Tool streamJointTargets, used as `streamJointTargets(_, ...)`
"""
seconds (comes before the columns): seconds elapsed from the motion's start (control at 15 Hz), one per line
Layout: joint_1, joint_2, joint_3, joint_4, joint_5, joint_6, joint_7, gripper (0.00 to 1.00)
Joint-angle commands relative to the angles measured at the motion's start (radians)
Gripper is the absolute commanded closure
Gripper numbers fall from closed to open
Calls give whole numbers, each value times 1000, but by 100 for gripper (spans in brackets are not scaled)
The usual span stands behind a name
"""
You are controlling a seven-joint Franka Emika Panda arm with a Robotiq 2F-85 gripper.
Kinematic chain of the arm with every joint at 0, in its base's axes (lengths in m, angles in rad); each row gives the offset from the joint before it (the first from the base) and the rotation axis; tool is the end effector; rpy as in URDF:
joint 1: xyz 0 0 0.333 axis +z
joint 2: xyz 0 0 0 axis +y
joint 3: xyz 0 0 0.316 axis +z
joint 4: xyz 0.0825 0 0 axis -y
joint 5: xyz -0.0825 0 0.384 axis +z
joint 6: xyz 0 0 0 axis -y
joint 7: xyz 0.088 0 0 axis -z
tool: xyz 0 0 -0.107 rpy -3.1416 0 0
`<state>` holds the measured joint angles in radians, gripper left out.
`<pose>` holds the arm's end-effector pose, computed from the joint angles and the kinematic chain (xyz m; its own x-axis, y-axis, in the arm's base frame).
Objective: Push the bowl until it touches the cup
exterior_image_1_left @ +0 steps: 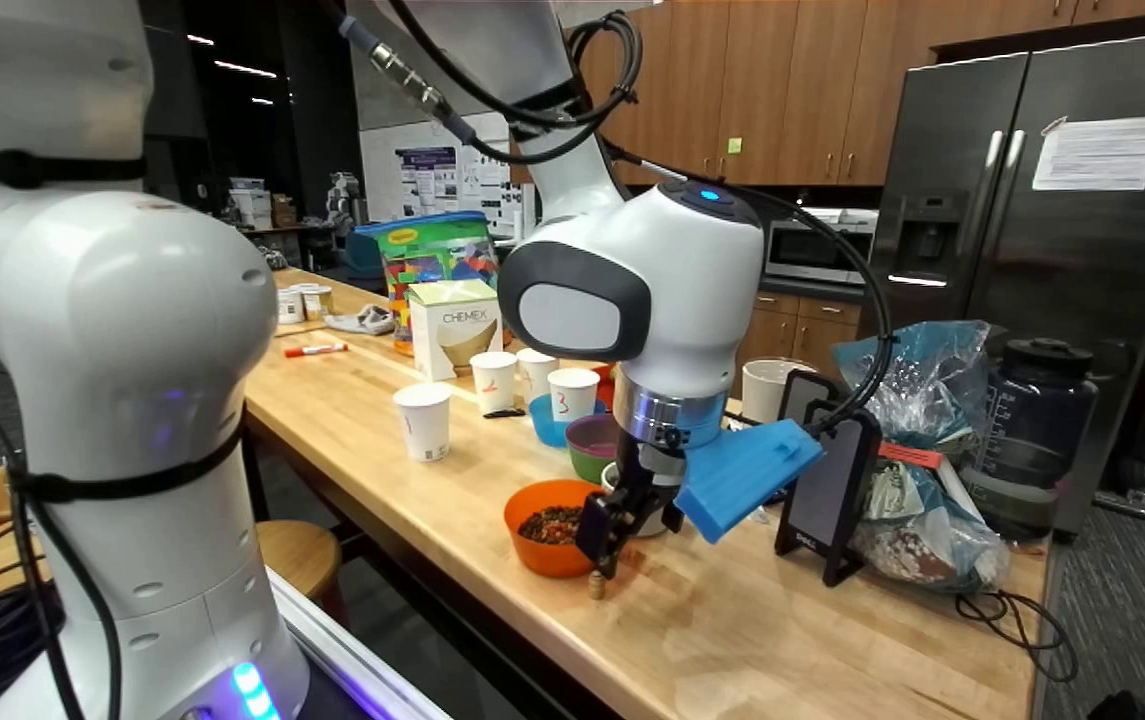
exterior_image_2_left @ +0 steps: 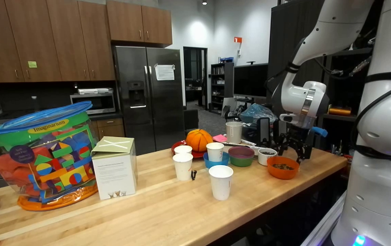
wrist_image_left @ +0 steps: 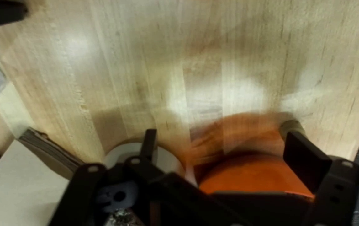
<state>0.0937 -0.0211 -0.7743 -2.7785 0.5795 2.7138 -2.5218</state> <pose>0.2790 -0.2487 0.2101 0.2442 0.9454 0.2156 0.9560 -0.2720 0.1097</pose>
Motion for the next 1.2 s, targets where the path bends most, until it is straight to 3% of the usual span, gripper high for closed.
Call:
streamJointTargets(0.0, -1, 36, 0, 0, 11, 6, -22, 0)
streamJointTargets(0.4, -8, 34, -1, 2, -77, 29, 40, 0)
streamJointTargets(1.13, -45, -16, -13, 6, -378, 71, 228, 0)
